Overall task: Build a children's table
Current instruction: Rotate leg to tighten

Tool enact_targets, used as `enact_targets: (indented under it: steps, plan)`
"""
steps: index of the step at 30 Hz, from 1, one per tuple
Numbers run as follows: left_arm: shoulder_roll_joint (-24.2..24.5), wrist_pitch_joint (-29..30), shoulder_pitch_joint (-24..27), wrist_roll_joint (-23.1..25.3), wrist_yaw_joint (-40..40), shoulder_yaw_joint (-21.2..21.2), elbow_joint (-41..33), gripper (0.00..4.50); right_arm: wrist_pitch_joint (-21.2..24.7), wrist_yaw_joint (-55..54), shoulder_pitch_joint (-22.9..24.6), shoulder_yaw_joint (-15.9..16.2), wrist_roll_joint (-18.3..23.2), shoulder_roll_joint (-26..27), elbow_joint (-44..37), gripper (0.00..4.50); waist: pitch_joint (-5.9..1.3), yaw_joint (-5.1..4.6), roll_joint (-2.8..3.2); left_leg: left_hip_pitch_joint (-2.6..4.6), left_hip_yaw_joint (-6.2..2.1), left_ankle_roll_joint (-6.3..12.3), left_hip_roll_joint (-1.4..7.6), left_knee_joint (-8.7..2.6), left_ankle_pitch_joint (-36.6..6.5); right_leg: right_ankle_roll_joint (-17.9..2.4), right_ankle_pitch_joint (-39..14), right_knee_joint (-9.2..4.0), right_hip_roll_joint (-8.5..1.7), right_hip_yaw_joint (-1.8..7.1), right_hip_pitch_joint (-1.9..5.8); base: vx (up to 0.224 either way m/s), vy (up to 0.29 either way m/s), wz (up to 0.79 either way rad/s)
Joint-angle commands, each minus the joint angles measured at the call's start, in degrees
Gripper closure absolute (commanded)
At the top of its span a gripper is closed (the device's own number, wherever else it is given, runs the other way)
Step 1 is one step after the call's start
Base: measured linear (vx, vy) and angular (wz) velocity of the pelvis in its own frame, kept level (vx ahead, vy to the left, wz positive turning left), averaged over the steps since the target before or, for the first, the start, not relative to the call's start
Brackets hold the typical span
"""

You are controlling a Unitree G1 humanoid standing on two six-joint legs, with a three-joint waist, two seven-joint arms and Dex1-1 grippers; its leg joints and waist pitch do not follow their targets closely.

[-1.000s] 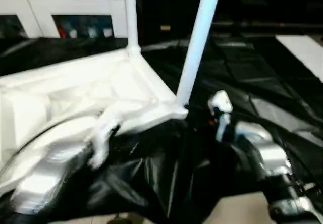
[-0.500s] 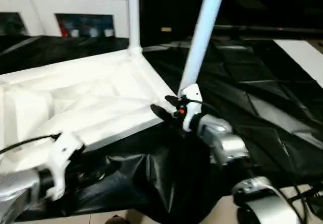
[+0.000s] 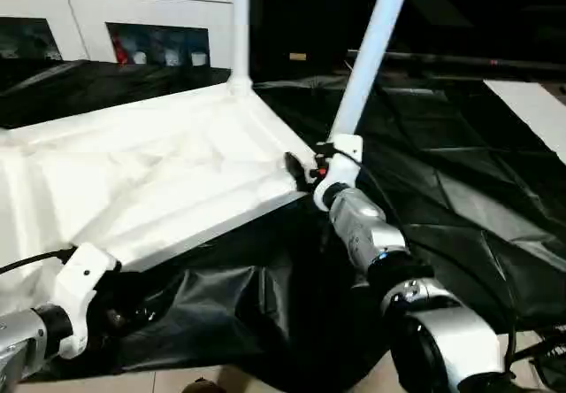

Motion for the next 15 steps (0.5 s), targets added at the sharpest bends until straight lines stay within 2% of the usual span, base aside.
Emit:
enact_targets:
  steps: [1, 4, 6, 8, 9, 10, 14, 15]
  plan:
    - [0.50, -0.57, 0.48, 2.98, 1.75, 0.25, 4.28, 0.13, -2.27, -2.89, -0.93, -2.98, 1.24, -3.46, 0.68, 0.80, -2.86, -0.44, 1.89, 2.70, -1.66, -4.79, 3.10, -4.47, -23.59, -6.61, -15.00, -4.39, -3.69, 3.17, 0.36, 0.000, 0.000, 0.00]
    - [-0.13, -4.62, -1.07, 3.35, 2.56, 0.07, 9.12, 0.00, -3.79, -4.19, -2.63, -4.24, 1.47, -5.44, 2.84, 0.80, -2.93, -0.39, 1.98, 2.78, -1.69, -5.08, 3.03, -4.41, -24.62, -6.53, -16.40, -4.61, -3.80, 3.15, 0.27, 0.000, 0.000, 0.00]
    - [-0.42, -8.13, -2.93, 3.65, 2.86, -0.06, 13.55, 0.00, -4.60, -4.86, -3.70, -5.18, 1.69, -7.14, 4.25, 0.80, -2.97, -0.42, 1.98, 2.49, -1.79, -4.94, 2.97, -4.35, -24.19, -6.76, -16.33, -4.53, -3.88, 3.14, 0.49, 0.000, 0.000, 0.00]
    - [-0.36, -10.43, -4.43, 3.81, 2.71, -0.24, 17.17, 0.00, -5.07, -5.04, -4.22, -5.88, 1.73, -8.62, 5.04, 0.80, -3.03, -0.30, 2.19, 2.66, -1.75, -4.91, 2.92, -4.27, -24.51, -6.68, -16.86, -4.57, -3.89, 3.14, 0.43, 0.000, 0.000, 0.00]
    - [-0.22, -11.75, -5.30, 3.91, 2.48, -0.38, 19.37, 0.00, -5.27, -5.08, -4.47, -6.34, 1.75, -9.59, 5.45, 0.80, -3.03, -0.29, 1.97, 2.45, -1.82, -4.74, 2.93, -4.27, -24.32, -6.75, -17.02, -4.57, -3.96, 3.11, 0.58, 0.000, 0.000, 0.00]
    - [0.12, -13.18, -6.16, 4.09, 2.21, -0.45, 21.82, 0.00, -5.22, -4.64, -4.62, -7.00, 1.78, -11.09, 5.84, 0.80, -3.08, -0.25, 2.10, 2.41, -1.83, -4.67, 2.87, -4.20, -24.03, -6.76, -16.90, -4.53, -3.97, 3.12, 0.62, 0.000, 0.000, 0.00]
    - [0.97, -14.74, -6.89, 4.11, 1.82, -0.30, 24.59, 0.00, -5.00, -2.59, -4.51, -7.24, 1.71, -12.90, 6.22, 0.80, -3.18, -0.17, 1.95, 2.13, -1.79, -4.04, 2.92, -4.03, -22.71, -7.59, -15.77, -4.24, -3.99, 3.06, 0.87, 0.000, 0.000, 0.00]
    - [2.11, -16.22, -7.25, 4.00, 0.90, 0.12, 26.83, 0.00, -5.36, 0.19, -3.93, -6.34, 0.90, -13.70, 6.01, 0.80, -3.15, -0.22, 1.90, 1.98, -1.75, -3.49, 2.77, -3.89, -22.67, -7.77, -16.75, -4.41, -4.03, 3.03, 0.88, 0.000, 0.000, 0.00]
